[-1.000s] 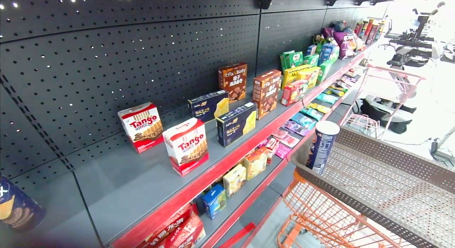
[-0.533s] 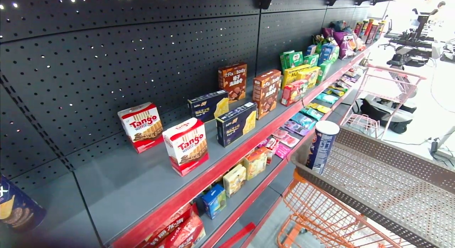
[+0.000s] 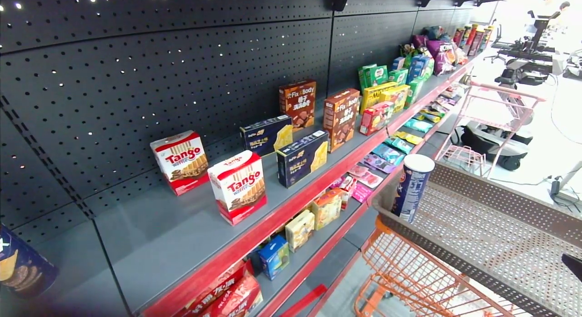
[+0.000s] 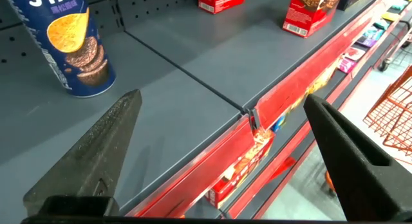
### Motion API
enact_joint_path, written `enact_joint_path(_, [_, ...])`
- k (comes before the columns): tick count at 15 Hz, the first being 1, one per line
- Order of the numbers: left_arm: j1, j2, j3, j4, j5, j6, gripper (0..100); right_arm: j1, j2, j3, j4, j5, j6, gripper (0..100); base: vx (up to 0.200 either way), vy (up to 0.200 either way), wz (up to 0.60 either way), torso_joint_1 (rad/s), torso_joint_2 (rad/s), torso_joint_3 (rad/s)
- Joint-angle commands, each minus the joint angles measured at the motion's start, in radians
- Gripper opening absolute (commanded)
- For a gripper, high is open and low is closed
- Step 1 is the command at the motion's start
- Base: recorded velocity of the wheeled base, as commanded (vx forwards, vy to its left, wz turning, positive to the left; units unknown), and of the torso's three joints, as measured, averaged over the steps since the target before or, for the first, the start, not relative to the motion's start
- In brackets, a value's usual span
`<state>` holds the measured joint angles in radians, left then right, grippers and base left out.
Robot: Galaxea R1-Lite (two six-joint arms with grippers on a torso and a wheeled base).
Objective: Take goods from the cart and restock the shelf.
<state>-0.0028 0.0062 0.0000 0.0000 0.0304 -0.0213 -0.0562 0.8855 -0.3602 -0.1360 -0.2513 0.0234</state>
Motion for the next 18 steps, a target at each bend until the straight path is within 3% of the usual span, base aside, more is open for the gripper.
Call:
enact_joint_path(1, [0.000,0.001,0.000,0.000,0.000,0.000,100,-0.036,0.076,-0.008,-0.036,0.043,-0.031,100,0.000,0.000,0.00,0.000,0.00,0.000])
enact_joint_path(2, [0.000,0.001,0.000,0.000,0.000,0.000,100,-0.091,0.161,-0.017,-0.125,0.133,-0.046,100,0.000,0.000,0.00,0.000,0.00,0.000])
enact_joint_path(3, [0.000,0.001,0.000,0.000,0.000,0.000,100,-0.122,0.213,-0.020,-0.206,0.159,-0.051,100,0.000,0.000,0.00,0.000,0.00,0.000])
enact_joint_path(8, [0.000,0.001,0.000,0.000,0.000,0.000,100,-0.125,0.535,-0.086,-0.490,0.172,-0.120,100,0.000,0.000,0.00,0.000,0.00,0.000])
enact_joint_path(10, [0.000,0.001,0.000,0.000,0.000,0.000,100,-0.079,0.592,-0.169,-0.478,0.195,-0.105,100,0.000,0.000,0.00,0.000,0.00,0.000])
enact_joint_path(12, [0.000,0.001,0.000,0.000,0.000,0.000,100,-0.047,0.602,-0.224,-0.410,0.302,-0.106,100,0.000,0.000,0.00,0.000,0.00,0.000])
enact_joint_path(15, [0.000,0.001,0.000,0.000,0.000,0.000,100,-0.034,0.648,-0.240,-0.432,0.308,-0.117,100,0.000,0.000,0.00,0.000,0.00,0.000])
enact_joint_path(18, [0.000,0.001,0.000,0.000,0.000,0.000,100,-0.024,0.667,-0.233,-0.444,0.306,-0.211,100,0.000,0.000,0.00,0.000,0.00,0.000])
